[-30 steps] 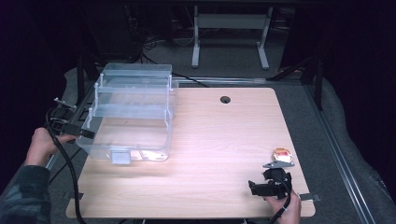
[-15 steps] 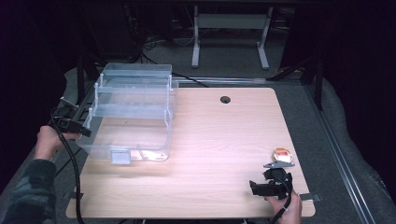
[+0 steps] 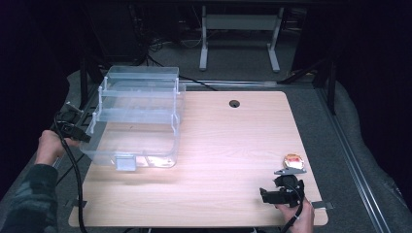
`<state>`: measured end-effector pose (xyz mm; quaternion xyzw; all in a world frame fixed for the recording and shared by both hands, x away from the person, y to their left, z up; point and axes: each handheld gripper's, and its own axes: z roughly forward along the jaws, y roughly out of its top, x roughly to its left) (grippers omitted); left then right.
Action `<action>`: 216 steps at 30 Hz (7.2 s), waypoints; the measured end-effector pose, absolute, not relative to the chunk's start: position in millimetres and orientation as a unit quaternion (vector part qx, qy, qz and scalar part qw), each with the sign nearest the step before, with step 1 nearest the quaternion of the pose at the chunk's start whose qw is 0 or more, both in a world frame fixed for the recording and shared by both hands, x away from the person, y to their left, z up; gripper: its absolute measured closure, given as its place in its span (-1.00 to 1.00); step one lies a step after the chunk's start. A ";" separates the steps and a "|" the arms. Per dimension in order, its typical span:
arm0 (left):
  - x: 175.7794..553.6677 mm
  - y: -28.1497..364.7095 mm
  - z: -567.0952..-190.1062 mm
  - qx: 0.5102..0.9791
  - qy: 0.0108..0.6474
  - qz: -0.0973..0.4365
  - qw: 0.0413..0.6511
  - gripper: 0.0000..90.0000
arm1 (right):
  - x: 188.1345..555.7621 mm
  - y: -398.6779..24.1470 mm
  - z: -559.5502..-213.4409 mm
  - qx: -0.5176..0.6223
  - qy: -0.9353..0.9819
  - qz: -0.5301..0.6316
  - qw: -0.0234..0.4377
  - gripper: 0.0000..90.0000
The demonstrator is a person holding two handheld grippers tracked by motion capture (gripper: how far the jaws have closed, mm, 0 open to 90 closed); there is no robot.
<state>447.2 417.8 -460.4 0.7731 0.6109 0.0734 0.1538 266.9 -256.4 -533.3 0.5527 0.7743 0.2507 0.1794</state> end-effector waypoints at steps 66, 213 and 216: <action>437.6 263.7 -459.7 0.855 0.491 0.085 0.144 0.62 | 266.4 -263.4 -533.2 0.558 0.770 0.251 0.180 -0.77; 378.2 268.4 -488.8 0.897 0.409 0.042 0.165 -0.99 | 398.6 -327.3 -501.1 0.565 0.812 0.107 0.097 -0.55; 378.5 268.7 -489.0 0.897 0.408 0.041 0.164 -0.99 | 398.7 -324.9 -496.7 0.562 0.814 0.103 0.101 -0.55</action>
